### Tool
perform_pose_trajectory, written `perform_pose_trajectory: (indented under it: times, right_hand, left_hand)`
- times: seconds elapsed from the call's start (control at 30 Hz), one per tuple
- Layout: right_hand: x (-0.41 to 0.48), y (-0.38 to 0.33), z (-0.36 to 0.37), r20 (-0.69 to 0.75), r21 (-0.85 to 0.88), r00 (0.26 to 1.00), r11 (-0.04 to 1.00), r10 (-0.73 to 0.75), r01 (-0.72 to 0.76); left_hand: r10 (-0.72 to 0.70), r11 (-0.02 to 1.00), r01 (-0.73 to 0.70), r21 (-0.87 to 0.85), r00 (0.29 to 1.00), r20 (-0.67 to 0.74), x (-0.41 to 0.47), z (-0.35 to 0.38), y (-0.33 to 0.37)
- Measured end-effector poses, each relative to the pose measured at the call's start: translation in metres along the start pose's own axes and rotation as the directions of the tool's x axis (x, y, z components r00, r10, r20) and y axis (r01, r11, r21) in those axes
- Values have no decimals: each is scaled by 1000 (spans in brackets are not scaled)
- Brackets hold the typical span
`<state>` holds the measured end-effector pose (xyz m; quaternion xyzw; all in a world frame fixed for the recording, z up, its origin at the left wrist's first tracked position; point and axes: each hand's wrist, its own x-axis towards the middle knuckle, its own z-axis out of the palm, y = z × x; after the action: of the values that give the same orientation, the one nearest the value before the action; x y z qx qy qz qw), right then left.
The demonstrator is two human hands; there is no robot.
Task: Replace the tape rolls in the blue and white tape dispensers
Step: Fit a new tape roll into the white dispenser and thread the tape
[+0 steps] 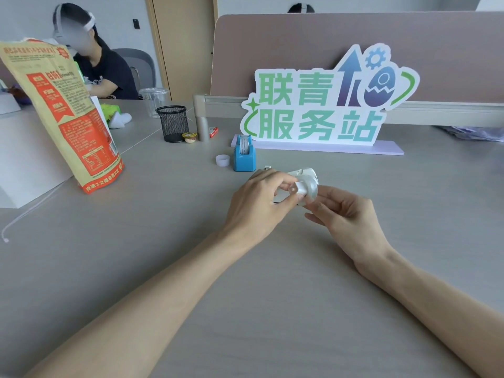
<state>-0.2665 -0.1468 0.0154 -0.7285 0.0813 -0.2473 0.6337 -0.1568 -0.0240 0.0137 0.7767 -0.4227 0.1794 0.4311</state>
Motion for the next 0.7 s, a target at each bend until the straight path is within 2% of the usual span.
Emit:
perform_pose_trajectory:
  times: [0.37, 0.47, 0.7]
  right_hand:
    - [-1, -3, 3, 2, 40, 1000, 999, -9, 9]
    - [0, -4, 3, -1, 33, 1000, 999, -17, 17]
    - [1, -3, 2, 7, 7, 1000, 1000, -3, 3]
  left_hand:
    - [88, 996, -87, 17, 988, -126, 0, 8, -2]
    - [89, 996, -90, -3, 991, -103, 2, 7, -2]
    - [-6, 984, -1, -179, 999, -41, 3, 7, -2]
